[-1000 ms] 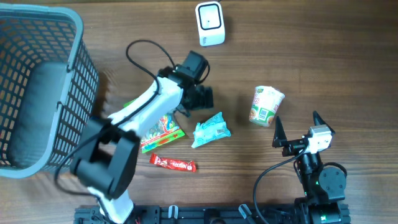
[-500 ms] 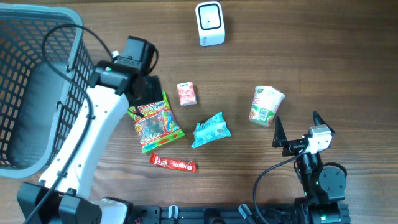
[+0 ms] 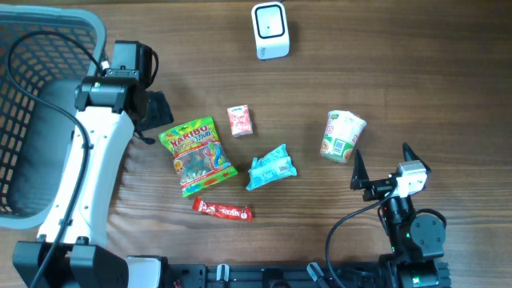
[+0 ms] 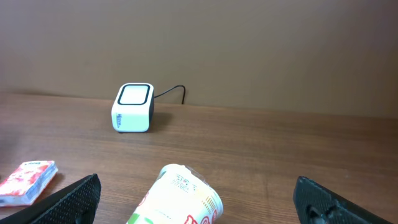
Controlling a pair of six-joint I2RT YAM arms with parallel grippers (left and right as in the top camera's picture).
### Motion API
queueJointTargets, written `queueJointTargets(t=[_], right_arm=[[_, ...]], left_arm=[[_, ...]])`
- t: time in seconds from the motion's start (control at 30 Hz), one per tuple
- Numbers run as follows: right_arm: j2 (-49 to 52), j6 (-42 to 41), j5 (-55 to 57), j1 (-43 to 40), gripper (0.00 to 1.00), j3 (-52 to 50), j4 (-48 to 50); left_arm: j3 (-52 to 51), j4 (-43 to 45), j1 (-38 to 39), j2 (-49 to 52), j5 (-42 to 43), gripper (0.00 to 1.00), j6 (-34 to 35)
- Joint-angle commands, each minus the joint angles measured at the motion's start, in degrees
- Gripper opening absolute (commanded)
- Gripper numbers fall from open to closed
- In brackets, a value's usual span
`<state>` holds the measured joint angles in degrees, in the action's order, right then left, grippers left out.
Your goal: Scan the item barcode
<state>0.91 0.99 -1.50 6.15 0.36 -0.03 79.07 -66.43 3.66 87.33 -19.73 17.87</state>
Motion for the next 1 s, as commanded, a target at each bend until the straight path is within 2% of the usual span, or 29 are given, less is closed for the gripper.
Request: queueJointTargets(t=[0.0, 0.17, 0.27, 0.37, 0.47, 0.57, 0.6, 0.67, 0.77, 0.83, 0.97], right_arm=[[-0.33, 0.09, -0.57, -0.28, 1.00, -0.07, 0.17], [-0.33, 0.11, -0.57, -0.28, 1.00, -0.07, 0.17], [-0.33, 0.11, -0.57, -0.28, 1.00, -0.07, 0.20], [-0.33, 0.09, -0.57, -0.28, 1.00, -0.07, 0.17], [-0.33, 0.09, -0.57, -0.28, 1.00, -0.07, 0.17], [-0.33, 0.11, -0.57, -0.28, 1.00, -0.07, 0.17], [-0.33, 0.09, -0.57, -0.28, 1.00, -0.07, 0.17], [-0.33, 0.09, -0.57, -0.28, 1.00, -0.07, 0.17], [-0.33, 0.09, -0.57, -0.28, 1.00, -0.07, 0.17], [-0.33, 0.09, -0.57, -0.28, 1.00, -0.07, 0.20], [-0.33, 0.11, -0.57, -0.28, 1.00, -0.07, 0.17]], left_arm=[[0.44, 0.50, -1.84, -0.63, 0.09, 1.00, -3.37], [0.44, 0.68, -5.88, -0.63, 0.28, 1.00, -4.20], [0.44, 1.20, -6.75, -0.63, 5.14, 1.00, -4.24], [0.44, 2.45, -6.21, -0.63, 10.88, 1.00, -7.28], [0.44, 4.31, -6.14, -0.63, 12.00, 1.00, -7.41], [0.44, 7.72, -6.12, -0.63, 18.88, 1.00, -8.90], [0.44, 9.33, -6.12, -0.63, 23.67, 1.00, -10.49], [0.44, 11.67, -6.12, -0.63, 26.95, 1.00, -11.30], [0.44, 12.28, -6.19, -0.63, 22.91, 1.00, -11.52], [0.44, 10.82, -6.21, -0.66, 16.68, 1.00, -11.41], [0.44, 10.38, -6.78, -0.63, 12.87, 1.00, -9.53]])
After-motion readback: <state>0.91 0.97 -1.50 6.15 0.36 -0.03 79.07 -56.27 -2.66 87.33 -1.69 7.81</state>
